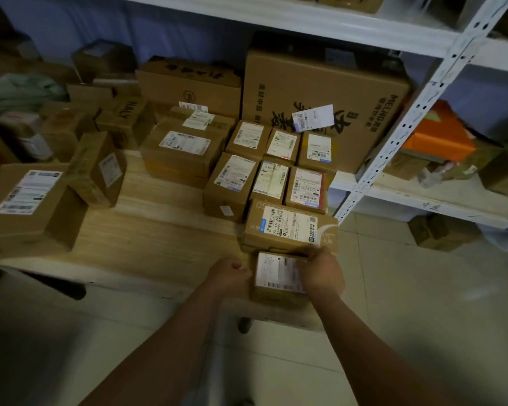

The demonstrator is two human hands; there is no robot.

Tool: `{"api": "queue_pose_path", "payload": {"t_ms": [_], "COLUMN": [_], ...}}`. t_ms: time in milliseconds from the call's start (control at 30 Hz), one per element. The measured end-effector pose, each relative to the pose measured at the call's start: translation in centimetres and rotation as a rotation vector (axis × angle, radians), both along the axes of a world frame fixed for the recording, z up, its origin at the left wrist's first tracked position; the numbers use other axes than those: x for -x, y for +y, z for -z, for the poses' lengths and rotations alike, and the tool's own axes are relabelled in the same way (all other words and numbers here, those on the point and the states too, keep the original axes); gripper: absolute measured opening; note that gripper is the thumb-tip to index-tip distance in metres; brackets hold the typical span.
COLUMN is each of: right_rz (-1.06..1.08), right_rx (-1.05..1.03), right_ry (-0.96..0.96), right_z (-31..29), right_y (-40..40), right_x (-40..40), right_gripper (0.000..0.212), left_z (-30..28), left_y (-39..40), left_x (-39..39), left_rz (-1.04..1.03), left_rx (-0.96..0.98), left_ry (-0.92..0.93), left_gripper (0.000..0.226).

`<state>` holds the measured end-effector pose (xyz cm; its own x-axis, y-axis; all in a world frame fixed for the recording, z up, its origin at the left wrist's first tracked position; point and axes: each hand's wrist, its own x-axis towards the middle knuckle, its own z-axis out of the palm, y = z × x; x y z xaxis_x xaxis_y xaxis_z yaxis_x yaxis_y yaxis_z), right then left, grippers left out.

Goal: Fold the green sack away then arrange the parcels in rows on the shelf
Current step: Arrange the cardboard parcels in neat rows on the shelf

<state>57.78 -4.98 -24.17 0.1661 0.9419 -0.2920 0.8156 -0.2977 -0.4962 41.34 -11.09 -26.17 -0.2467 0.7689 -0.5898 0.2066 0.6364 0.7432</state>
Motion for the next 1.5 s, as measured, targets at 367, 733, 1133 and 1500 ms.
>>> {"api": "queue_pose_path", "payload": {"t_ms": [367, 733, 1133, 1500], "right_rz": [-0.444, -0.619, -0.399, -0.013], "right_rx": [0.056, 0.218, 0.271, 0.584], "right_ry": [0.31, 0.36, 0.485, 0.945], "right_z": [-1.7, -2.2, -1.0, -0.9], "right_y": [0.6, 0.7, 2.1, 3.1], "right_x": [12.0, 28.4, 39.1, 39.4], "right_gripper": [0.016, 0.041, 0.043, 0.043], "left_z": [-2.9, -5.1, -2.5, -5.5], "left_y": [-2.9, -2.0, 4.6, 3.5], "left_x": [12.6, 30.4, 38.8, 40.0], "left_rz": [-0.388, -0.631, -0.351, -0.291], "left_rx": [-0.1, -0.122, 0.022, 0.075], "left_ry": [0.256, 0.459, 0.589, -0.392], "left_gripper": [0.029, 0.07, 0.103, 0.029]}}
